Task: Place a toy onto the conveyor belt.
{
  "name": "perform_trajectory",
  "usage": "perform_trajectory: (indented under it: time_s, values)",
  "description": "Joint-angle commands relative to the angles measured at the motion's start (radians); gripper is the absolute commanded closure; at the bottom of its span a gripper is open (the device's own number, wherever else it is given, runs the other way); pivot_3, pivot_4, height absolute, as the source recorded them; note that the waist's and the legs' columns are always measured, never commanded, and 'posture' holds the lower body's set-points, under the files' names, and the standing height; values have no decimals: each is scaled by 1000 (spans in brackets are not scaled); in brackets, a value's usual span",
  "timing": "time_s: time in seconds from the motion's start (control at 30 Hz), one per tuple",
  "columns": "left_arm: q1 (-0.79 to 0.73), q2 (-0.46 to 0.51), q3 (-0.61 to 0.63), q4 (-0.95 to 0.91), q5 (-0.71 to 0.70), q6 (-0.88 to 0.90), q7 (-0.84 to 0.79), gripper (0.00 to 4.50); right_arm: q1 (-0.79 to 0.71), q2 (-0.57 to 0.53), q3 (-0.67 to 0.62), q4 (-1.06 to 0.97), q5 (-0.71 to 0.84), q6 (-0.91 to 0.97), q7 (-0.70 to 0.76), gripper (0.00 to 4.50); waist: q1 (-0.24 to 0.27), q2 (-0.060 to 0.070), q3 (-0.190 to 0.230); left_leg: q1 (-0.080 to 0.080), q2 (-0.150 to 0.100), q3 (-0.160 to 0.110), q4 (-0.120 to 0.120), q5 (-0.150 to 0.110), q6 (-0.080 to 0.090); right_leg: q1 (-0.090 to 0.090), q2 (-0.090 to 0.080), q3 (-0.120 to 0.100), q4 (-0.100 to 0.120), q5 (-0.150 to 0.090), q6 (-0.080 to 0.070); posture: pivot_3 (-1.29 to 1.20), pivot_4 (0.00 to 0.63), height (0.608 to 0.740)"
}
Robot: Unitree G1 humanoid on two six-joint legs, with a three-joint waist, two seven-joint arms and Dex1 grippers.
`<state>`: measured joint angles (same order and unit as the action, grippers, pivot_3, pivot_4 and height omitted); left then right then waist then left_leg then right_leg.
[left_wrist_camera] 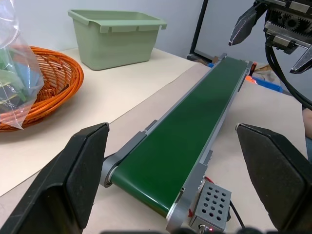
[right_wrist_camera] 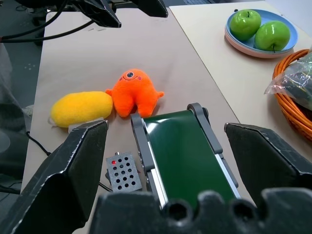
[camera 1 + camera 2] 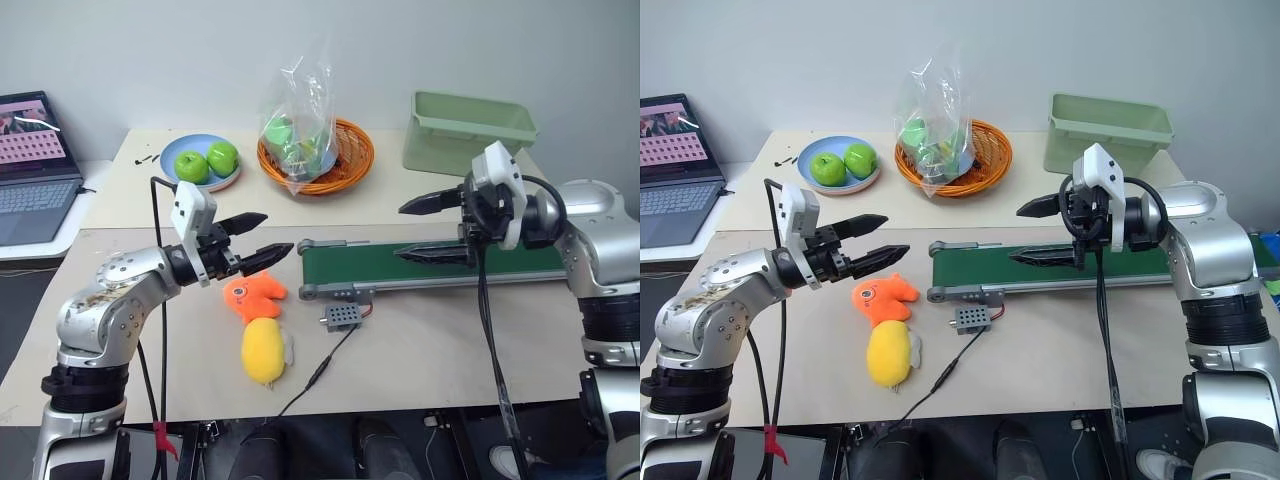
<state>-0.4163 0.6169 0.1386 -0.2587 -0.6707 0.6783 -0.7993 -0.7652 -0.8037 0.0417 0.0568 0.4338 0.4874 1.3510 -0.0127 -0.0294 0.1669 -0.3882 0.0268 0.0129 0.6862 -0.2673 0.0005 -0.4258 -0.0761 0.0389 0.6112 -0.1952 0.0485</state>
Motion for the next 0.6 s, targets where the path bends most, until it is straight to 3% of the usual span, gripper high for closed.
perform_trajectory:
  time_s: [0.03, 0.4, 0.6]
  values:
    - [0, 12, 2, -24, 7, -24, -10, 47, -3, -15, -31, -30, 11, -13, -5, 0, 0, 0, 0, 0, 0, 0, 0, 0, 0, 0, 0, 0, 0, 0, 0, 0, 150, 740]
    - [140, 45, 2, -147, -10, 49, 25, 47, -14, 15, -4, 2, -8, -38, 2, 0, -2, 0, 0, 0, 0, 0, 0, 0, 0, 0, 0, 0, 0, 0, 0, 0, 150, 740]
    - [325, 59, 210, -195, -243, 256, 101, 47, -10, 19, -2, 16, -15, -49, 5, 0, -4, 0, 0, 0, 1, 0, 0, 0, 0, -1, 0, 1, 0, 0, 0, 0, 150, 740]
